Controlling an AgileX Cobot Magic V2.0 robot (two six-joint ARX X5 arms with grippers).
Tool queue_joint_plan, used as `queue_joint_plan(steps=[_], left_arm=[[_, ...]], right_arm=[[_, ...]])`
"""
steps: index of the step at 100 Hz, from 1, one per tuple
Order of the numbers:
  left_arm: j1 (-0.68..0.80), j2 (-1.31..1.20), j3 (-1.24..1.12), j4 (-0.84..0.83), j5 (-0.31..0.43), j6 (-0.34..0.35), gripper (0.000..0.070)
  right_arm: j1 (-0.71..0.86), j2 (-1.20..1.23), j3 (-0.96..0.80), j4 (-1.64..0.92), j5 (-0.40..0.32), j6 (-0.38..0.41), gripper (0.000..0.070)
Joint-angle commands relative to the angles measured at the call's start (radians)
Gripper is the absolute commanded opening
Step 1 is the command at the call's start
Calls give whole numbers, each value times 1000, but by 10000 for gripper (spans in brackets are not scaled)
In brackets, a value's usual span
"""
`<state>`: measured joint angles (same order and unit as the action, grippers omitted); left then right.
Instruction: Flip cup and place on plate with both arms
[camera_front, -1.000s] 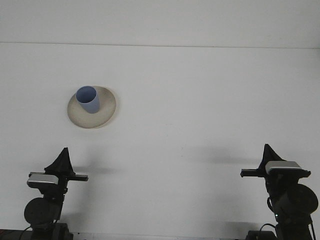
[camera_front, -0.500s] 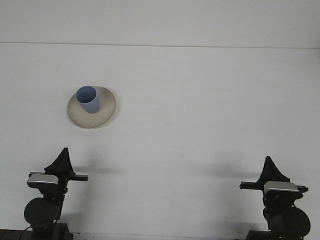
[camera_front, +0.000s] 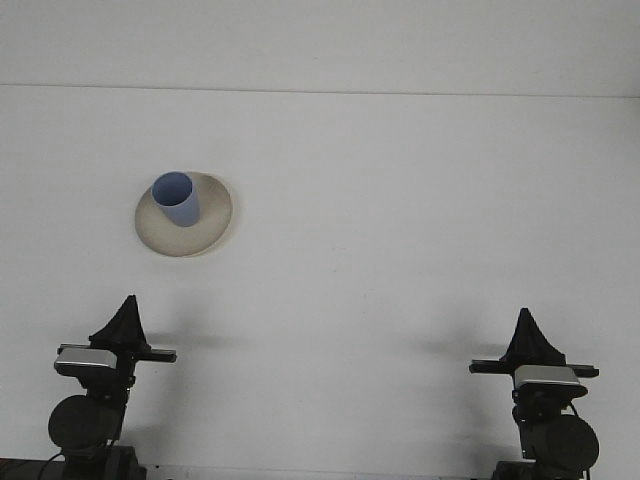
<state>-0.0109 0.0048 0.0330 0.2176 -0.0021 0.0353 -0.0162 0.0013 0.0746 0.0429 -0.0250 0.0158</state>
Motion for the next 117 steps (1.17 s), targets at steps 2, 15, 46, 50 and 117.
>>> queue_joint_plan(steps=[2,15,46,50,117], left_arm=[[0,-2,-19,12,-5,-5,12],[0,-2,-19,12,-5,-5,12],[0,-2,-19,12,-5,-5,12],[0,-2,-19,12,-5,-5,12],[0,-2,-19,12,-5,-5,12]], right_arm=[[12,0,-17,32,0,14,0],[18,0,-40,41,-1,14,0],[17,0,-62,83,-1,14,0],[17,0,-62,83,-1,14,0],[17,0,-62,83,-1,14,0]])
